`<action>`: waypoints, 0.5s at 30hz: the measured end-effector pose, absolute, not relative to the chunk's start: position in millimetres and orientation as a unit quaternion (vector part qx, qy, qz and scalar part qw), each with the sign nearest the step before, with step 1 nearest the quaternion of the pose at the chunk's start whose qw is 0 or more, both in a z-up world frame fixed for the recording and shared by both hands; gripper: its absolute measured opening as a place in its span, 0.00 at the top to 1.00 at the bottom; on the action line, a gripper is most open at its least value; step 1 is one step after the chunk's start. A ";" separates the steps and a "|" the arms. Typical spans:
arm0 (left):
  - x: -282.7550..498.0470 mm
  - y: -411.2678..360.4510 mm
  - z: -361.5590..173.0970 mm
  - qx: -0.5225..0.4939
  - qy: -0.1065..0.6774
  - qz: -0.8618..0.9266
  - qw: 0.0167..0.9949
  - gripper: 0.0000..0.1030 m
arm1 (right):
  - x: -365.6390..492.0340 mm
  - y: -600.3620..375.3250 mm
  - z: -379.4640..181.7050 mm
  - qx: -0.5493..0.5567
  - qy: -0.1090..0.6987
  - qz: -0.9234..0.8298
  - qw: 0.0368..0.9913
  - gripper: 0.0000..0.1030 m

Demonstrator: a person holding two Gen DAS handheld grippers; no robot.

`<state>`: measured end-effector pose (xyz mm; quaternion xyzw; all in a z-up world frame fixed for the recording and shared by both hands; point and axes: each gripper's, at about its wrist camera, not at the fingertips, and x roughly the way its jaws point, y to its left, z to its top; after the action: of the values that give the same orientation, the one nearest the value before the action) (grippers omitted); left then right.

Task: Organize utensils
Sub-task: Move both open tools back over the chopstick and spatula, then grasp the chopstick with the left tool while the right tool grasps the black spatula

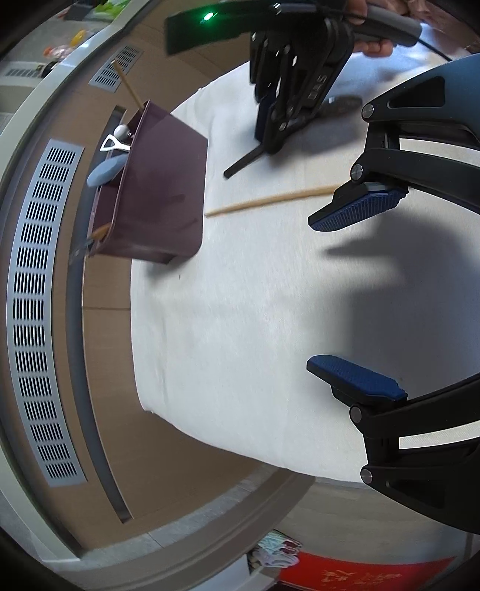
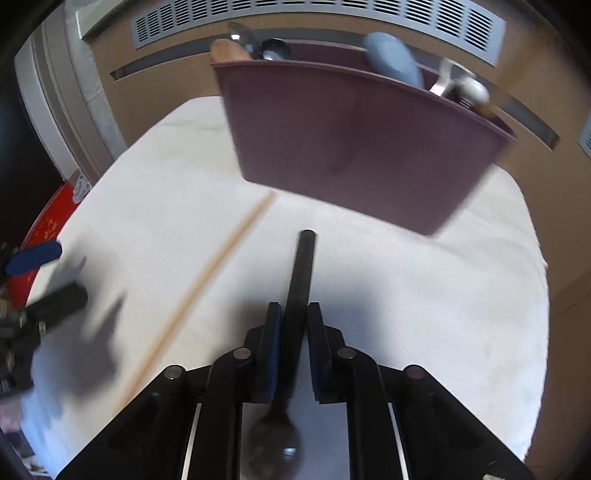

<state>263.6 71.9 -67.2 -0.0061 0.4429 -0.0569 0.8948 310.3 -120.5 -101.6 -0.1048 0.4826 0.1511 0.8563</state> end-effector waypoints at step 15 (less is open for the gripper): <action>344.0 -3.1 -87.7 0.045 0.554 -0.152 0.817 0.72 | 256.7 -212.1 -97.4 -0.054 0.474 0.143 0.867 0.89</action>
<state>344.0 -3.1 -87.7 0.0454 0.5544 -0.1519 0.8171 256.7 -212.1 -97.4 -0.0542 0.4742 0.1430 0.8670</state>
